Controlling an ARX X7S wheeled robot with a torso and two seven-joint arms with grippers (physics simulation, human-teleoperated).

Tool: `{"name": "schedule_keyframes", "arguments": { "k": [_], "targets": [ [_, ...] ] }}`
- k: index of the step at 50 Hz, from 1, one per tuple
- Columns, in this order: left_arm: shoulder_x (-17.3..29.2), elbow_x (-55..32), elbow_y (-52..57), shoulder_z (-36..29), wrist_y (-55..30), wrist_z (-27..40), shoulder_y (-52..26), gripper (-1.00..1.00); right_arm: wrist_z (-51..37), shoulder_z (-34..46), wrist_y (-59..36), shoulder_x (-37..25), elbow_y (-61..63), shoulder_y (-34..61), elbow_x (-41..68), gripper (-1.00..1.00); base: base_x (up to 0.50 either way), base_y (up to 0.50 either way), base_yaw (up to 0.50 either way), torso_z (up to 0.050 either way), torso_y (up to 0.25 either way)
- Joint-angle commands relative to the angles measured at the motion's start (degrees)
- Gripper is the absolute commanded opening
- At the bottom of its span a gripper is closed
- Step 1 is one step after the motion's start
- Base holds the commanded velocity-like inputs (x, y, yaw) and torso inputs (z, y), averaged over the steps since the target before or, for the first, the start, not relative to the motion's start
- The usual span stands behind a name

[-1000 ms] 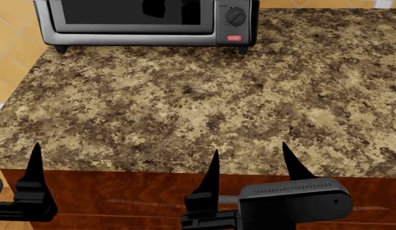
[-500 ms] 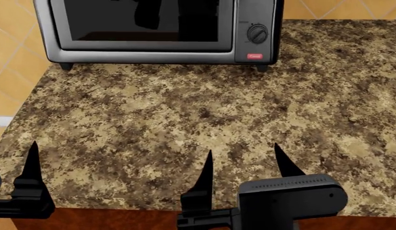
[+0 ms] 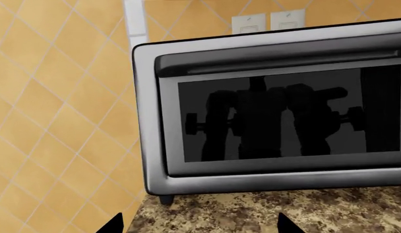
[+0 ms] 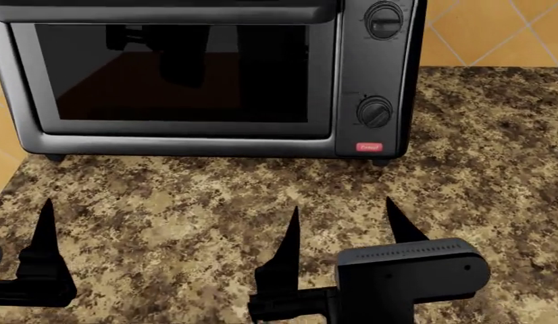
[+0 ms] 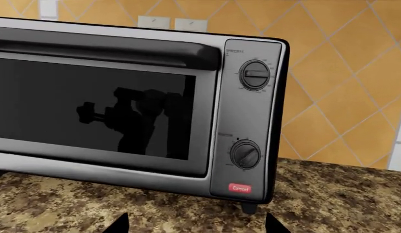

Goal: Turn on the toaster oven by setting the timer.

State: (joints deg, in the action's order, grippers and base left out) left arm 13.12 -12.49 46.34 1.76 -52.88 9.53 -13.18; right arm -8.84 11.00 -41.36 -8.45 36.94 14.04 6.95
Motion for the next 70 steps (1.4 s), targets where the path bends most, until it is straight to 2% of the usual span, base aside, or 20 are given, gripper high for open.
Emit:
{"name": "schedule_keyframes", "arguments": {
  "k": [1,9,20,30,36,51,62,70],
  "targets": [
    [0.4,-0.2,0.7,-0.1,-0.3,0.4,0.2,1.0,-1.0,0.2,-0.3,-0.5,0.6,0.6,0.0,1.0,0.5,0.0,0.0,0.05,0.062],
    [0.7,-0.6,0.8,0.1,-0.8,0.7,-0.5,1.0,-1.3,0.5,-0.6,-0.3,-0.3,1.4,0.4,1.0,0.06,0.0,0.0,0.05,0.062],
    [0.8,-0.8,0.5,0.5,-0.3,1.0,-0.2,1.0,-1.8,0.8,1.2,-0.6,-1.5,0.9,0.5,1.0,0.5,0.0,0.0,0.05,0.062],
    [1.2,-0.9,1.3,0.5,-0.3,1.4,0.4,1.0,-2.3,-0.2,2.1,-0.8,-1.3,0.2,1.4,1.0,0.0,0.0,0.0,0.05,0.063],
    [1.2,-1.0,1.4,0.4,-0.3,1.7,0.6,1.0,-2.8,0.7,2.9,-1.3,-2.1,0.1,0.5,1.0,0.47,0.0,0.0,0.05,0.063],
    [1.7,-1.1,1.5,0.2,0.1,2.1,1.1,1.0,-4.0,0.8,3.6,-2.3,-1.6,-0.8,0.1,1.0,0.0,0.0,0.0,0.05,0.063],
    [1.8,-1.5,1.5,0.1,0.1,2.4,1.1,1.0,-5.6,-7.2,5.6,2.2,-7.6,0.9,6.5,1.0,0.0,0.0,0.0,0.05,0.062],
    [1.8,-1.7,1.7,0.0,0.1,2.7,1.2,1.0,-6.4,-9.7,4.9,4.8,-9.9,1.0,11.2,1.0,0.0,0.0,0.0,0.05,0.063]
  ]
}}
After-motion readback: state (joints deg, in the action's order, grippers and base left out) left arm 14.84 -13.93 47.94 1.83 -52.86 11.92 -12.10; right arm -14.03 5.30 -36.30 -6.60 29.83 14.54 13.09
